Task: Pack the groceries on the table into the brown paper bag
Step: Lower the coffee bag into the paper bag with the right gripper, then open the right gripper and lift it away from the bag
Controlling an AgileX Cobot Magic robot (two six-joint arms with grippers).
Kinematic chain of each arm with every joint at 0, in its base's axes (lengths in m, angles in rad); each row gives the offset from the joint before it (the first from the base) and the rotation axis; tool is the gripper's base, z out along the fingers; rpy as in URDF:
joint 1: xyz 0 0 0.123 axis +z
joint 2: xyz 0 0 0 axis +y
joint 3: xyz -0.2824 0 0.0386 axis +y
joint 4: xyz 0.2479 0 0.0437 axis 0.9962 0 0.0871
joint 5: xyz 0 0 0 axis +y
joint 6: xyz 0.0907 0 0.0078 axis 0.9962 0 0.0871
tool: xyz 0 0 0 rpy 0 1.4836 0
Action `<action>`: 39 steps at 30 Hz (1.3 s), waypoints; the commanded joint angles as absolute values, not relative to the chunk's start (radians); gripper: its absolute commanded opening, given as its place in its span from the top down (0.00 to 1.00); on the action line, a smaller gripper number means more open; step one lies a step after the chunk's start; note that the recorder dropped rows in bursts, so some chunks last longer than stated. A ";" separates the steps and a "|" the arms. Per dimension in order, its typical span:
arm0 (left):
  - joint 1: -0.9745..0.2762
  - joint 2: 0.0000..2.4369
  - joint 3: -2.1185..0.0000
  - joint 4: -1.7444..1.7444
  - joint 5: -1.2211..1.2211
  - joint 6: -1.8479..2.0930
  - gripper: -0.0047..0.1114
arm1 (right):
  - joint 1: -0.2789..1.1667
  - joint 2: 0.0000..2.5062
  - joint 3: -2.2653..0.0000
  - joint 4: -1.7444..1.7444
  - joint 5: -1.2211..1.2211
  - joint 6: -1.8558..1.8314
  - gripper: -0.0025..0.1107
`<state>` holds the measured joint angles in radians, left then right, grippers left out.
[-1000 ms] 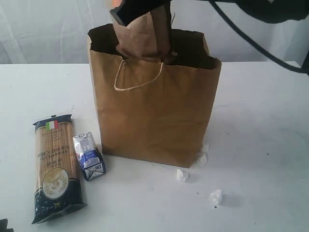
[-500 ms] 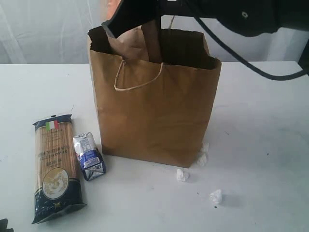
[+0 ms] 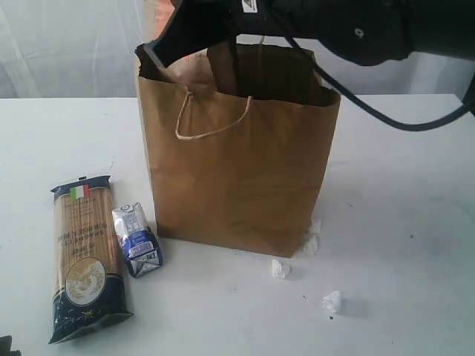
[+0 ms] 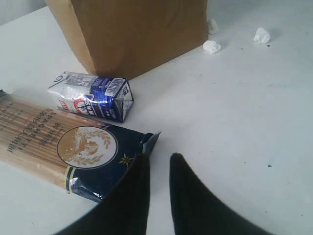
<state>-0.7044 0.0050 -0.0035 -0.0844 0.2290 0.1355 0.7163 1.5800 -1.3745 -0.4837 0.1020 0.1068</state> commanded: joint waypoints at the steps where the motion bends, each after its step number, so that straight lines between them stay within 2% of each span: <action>1: -0.710 0.000 0.000 -0.088 0.234 0.134 0.78 | 0.718 1.578 -1.388 -0.487 0.120 0.112 0.98; 7: -0.710 0.000 0.000 -0.088 0.234 0.134 0.78 | 0.718 1.578 -1.383 -0.442 0.128 0.112 0.95; 15: -0.710 0.000 0.000 -0.088 0.234 0.134 0.78 | 0.720 1.578 -1.383 -0.438 0.128 0.114 0.86; 28: -0.710 0.000 0.000 -0.088 0.234 0.134 0.78 | 0.729 1.525 -1.383 -0.438 0.153 0.114 0.86; 39: -0.710 0.000 0.000 -0.088 0.234 0.134 0.78 | 0.729 1.344 -1.313 -0.442 0.293 0.108 0.86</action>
